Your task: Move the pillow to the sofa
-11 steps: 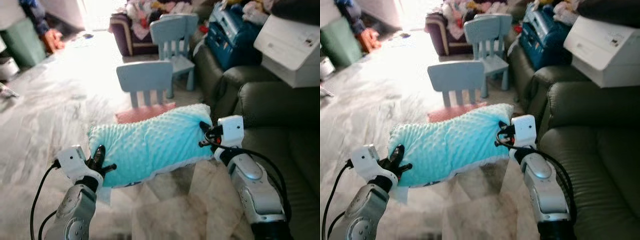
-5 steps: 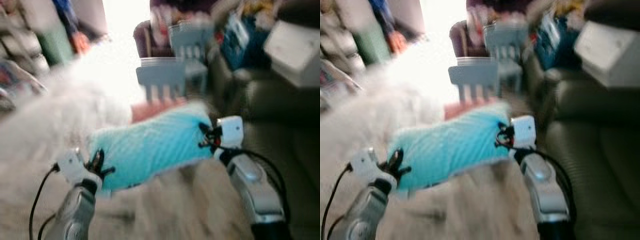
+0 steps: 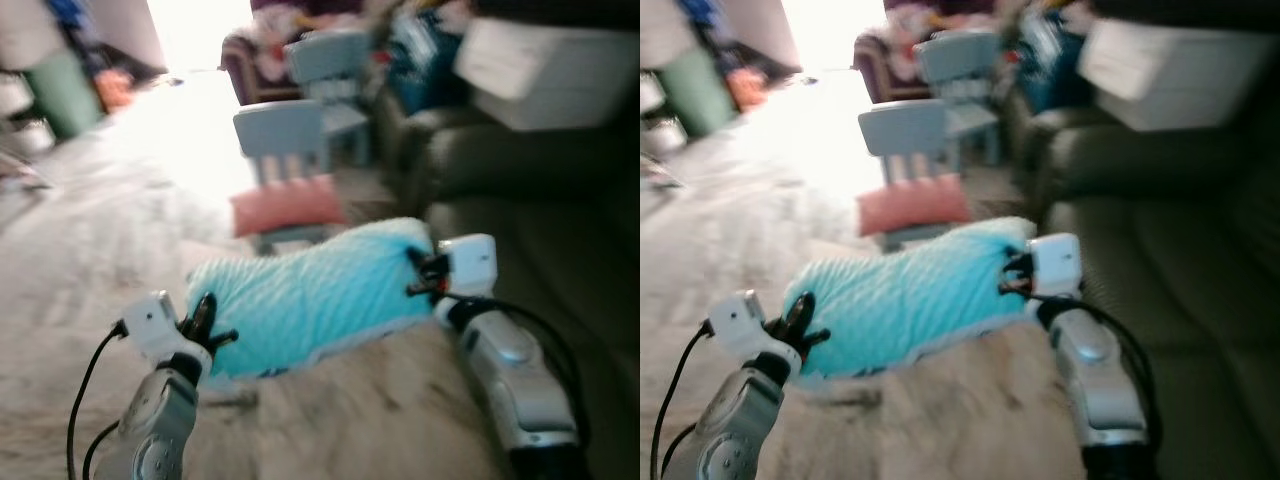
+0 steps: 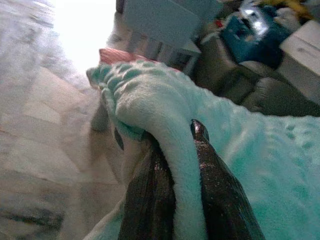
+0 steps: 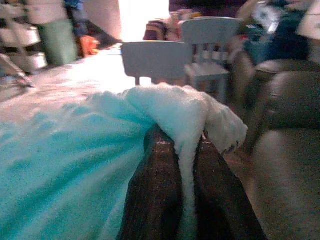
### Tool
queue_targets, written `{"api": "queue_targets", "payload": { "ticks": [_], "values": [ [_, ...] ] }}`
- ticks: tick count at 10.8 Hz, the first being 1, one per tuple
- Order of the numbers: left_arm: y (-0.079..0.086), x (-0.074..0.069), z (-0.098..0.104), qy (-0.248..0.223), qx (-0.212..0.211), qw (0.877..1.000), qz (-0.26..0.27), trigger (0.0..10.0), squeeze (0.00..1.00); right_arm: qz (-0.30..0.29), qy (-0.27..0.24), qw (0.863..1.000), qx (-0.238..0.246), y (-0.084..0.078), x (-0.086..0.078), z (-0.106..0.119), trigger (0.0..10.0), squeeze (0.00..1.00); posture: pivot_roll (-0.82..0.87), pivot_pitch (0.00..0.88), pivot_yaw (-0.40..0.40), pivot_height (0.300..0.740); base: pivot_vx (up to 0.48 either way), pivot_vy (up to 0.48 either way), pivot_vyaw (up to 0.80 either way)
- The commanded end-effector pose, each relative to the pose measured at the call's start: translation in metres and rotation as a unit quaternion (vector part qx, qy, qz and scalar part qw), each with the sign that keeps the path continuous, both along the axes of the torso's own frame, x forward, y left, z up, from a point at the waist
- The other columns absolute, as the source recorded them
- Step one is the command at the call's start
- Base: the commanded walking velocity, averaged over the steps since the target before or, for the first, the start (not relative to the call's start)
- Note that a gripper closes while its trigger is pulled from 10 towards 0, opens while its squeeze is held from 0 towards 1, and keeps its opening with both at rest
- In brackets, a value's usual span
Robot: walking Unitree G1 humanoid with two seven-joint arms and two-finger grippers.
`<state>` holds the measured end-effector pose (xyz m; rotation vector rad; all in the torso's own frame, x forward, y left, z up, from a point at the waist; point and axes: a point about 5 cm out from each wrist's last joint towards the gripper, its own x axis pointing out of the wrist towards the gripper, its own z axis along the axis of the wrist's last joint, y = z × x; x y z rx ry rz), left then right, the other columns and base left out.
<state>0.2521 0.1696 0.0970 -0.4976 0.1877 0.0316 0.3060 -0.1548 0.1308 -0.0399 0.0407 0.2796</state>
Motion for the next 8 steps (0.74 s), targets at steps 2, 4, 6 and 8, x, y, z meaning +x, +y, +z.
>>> {"api": "queue_targets", "payload": {
  "ticks": [2,4,6,8],
  "values": [
    [0.0081,-0.002,-0.0003,0.003,0.009,1.0,0.01,10.0,0.0,0.016,-0.017,1.0,0.007,0.0114,0.002,0.008,10.0,0.0,-0.22,0.0,0.065,0.74,-0.279,0.0,0.0],
    [0.009,-0.0013,0.0003,-0.001,0.006,1.0,0.015,10.0,0.0,0.015,-0.018,1.0,0.006,0.0105,0.0023,0.0081,10.0,0.0,-0.22,0.0,0.065,0.74,0.0,0.0,0.0],
    [0.0111,-0.0009,0.0009,-0.006,0.014,1.0,0.017,10.0,0.0,0.013,-0.02,1.0,0.006,0.0096,0.0031,0.0089,10.0,0.0,-0.23,0.0,0.066,0.74,0.0,0.0,0.0],
    [0.015,0.0001,0.0032,-0.015,0.012,0.999,0.025,10.0,0.0,0.003,-0.033,0.999,0.008,0.0069,0.0062,0.0151,10.0,0.0,-0.23,0.0,0.068,0.74,0.0,0.0,0.0]
  ]
}}
